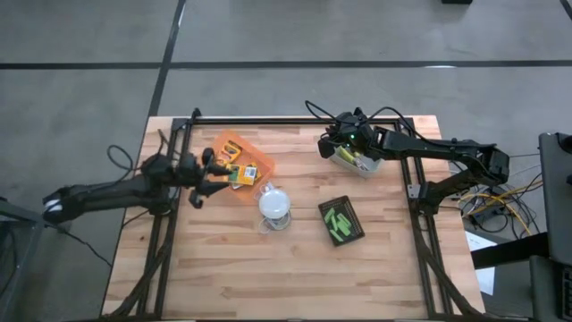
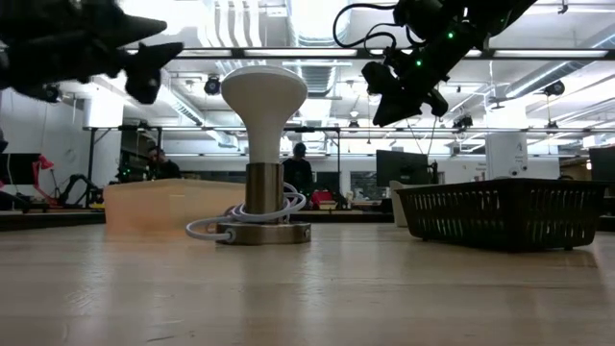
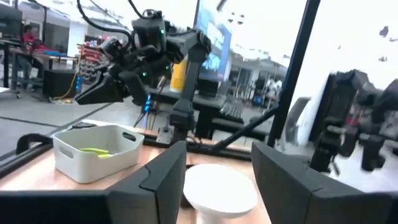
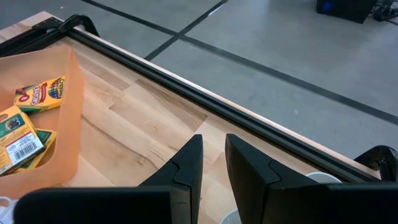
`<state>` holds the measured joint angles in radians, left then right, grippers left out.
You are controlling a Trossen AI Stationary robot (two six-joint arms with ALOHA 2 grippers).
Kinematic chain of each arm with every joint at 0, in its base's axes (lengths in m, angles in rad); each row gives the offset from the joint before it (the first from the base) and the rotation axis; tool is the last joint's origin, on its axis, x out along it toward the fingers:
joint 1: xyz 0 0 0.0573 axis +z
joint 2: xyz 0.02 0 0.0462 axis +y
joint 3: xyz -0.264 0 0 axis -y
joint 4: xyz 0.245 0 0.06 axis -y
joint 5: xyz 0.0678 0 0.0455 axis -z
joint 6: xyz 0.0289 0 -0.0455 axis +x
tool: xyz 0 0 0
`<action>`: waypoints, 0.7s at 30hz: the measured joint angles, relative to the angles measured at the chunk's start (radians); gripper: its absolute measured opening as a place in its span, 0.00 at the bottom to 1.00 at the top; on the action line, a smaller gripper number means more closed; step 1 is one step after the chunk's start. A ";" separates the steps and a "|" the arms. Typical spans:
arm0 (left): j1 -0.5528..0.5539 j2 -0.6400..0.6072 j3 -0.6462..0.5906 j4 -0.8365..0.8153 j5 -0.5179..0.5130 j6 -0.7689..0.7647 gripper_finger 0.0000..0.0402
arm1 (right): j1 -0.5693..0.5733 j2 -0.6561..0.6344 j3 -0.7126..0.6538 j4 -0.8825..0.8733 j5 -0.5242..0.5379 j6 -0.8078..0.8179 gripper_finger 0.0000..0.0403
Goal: Pick & Place School Supplies
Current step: Return to Home Position
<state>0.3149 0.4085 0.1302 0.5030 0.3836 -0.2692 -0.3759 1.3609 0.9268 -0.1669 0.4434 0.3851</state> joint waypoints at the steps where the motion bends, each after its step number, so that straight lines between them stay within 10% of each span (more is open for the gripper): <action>1: 0.000 -0.032 -0.021 0.000 -0.005 -0.021 0.47 | 0.000 0.000 0.000 0.000 0.000 0.000 0.17; 21: 0.001 -0.390 -0.119 -0.314 -0.279 0.049 0.47 | 0.000 0.000 0.000 0.000 0.000 0.000 0.17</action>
<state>0.3157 0.0187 0.0117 0.1892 0.1046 -0.2205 -0.3756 1.3609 0.9268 -0.1665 0.4435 0.3851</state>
